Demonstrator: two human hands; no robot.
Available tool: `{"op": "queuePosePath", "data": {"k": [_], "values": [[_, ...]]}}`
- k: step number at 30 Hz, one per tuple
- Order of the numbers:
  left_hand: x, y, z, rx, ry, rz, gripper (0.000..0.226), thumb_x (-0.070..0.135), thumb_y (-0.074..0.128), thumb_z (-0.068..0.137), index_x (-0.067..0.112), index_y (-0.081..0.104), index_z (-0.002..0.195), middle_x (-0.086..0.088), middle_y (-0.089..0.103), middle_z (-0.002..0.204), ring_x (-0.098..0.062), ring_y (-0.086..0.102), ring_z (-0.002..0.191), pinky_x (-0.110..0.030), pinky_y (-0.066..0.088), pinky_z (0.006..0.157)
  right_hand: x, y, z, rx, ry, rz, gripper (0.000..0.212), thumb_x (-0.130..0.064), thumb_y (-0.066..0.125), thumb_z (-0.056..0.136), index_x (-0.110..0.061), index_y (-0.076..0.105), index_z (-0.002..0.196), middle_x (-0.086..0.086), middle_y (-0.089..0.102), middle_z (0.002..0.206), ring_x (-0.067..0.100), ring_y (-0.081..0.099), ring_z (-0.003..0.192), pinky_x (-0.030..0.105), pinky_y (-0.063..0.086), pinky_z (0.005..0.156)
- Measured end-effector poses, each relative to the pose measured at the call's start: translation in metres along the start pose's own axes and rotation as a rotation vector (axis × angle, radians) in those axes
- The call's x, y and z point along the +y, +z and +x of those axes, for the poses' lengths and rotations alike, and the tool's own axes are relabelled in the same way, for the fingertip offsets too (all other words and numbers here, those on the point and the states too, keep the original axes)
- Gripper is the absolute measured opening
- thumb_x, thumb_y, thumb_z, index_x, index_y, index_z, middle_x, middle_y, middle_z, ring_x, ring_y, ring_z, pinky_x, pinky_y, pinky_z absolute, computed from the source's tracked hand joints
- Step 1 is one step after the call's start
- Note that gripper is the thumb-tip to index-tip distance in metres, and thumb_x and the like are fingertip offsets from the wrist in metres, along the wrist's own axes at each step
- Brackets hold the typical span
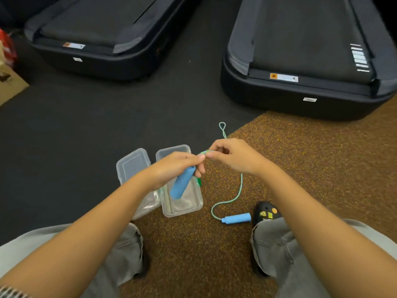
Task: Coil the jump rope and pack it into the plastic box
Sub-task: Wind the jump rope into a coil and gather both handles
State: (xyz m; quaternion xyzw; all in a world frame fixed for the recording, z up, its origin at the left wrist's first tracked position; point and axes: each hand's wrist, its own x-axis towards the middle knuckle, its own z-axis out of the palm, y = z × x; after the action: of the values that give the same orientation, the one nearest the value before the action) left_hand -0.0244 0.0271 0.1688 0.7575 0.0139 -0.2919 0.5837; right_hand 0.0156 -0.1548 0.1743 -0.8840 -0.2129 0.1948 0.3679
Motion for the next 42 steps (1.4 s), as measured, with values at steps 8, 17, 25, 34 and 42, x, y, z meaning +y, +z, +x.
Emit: {"op": "queuePosePath", "data": {"k": [8, 17, 25, 34, 42], "values": [[-0.026, -0.024, -0.01, 0.031, 0.006, -0.123, 0.028, 0.027, 0.047, 0.093, 0.012, 0.07, 0.086, 0.003, 0.071, 0.084, -0.002, 0.065, 0.08, -0.009, 0.047, 0.073, -0.019, 0.022, 0.017, -0.053, -0.032, -0.035, 0.024, -0.037, 0.055, 0.087, -0.015, 0.064, 0.089, 0.004, 0.053, 0.066, 0.011, 0.044, 0.059, 0.021, 0.032, 0.054], [-0.008, -0.021, -0.006, -0.095, 0.003, -0.095, 0.038, 0.038, 0.038, 0.094, 0.016, 0.066, 0.081, 0.004, 0.043, 0.037, -0.009, 0.053, 0.051, -0.017, 0.049, 0.068, -0.023, 0.022, 0.022, 0.067, -0.059, -0.002, 0.014, -0.025, 0.06, 0.085, -0.012, 0.067, 0.087, -0.012, 0.047, 0.059, -0.001, 0.045, 0.059, 0.012, 0.034, 0.055], [0.001, -0.022, 0.001, -0.246, -0.053, -0.02, 0.051, 0.044, 0.027, 0.095, 0.012, 0.065, 0.08, -0.002, 0.071, 0.064, -0.014, 0.067, 0.076, -0.016, 0.047, 0.083, -0.018, -0.003, 0.034, 0.188, -0.097, -0.07, 0.011, -0.03, 0.068, 0.078, -0.02, 0.07, 0.081, 0.003, 0.06, 0.077, 0.008, 0.048, 0.064, 0.014, 0.034, 0.061], [0.009, -0.017, 0.008, -0.259, 0.045, -0.613, 0.024, 0.015, 0.048, 0.084, 0.011, 0.065, 0.101, 0.001, 0.075, 0.084, -0.001, 0.056, 0.049, -0.014, 0.048, 0.057, -0.01, -0.01, 0.034, 0.234, -0.023, -0.12, 0.019, -0.036, 0.058, 0.086, -0.019, 0.066, 0.086, -0.006, 0.059, 0.076, 0.0, 0.049, 0.068, 0.009, 0.034, 0.065], [0.015, -0.012, 0.002, -0.479, -0.153, -0.335, 0.052, 0.048, 0.031, 0.088, 0.016, 0.061, 0.117, 0.003, 0.047, 0.033, -0.008, 0.038, 0.035, -0.02, 0.051, 0.071, -0.016, -0.005, 0.031, 0.285, -0.043, -0.089, 0.027, -0.042, 0.063, 0.079, -0.015, 0.062, 0.076, -0.011, 0.049, 0.065, -0.004, 0.045, 0.063, 0.009, 0.034, 0.059]]}}
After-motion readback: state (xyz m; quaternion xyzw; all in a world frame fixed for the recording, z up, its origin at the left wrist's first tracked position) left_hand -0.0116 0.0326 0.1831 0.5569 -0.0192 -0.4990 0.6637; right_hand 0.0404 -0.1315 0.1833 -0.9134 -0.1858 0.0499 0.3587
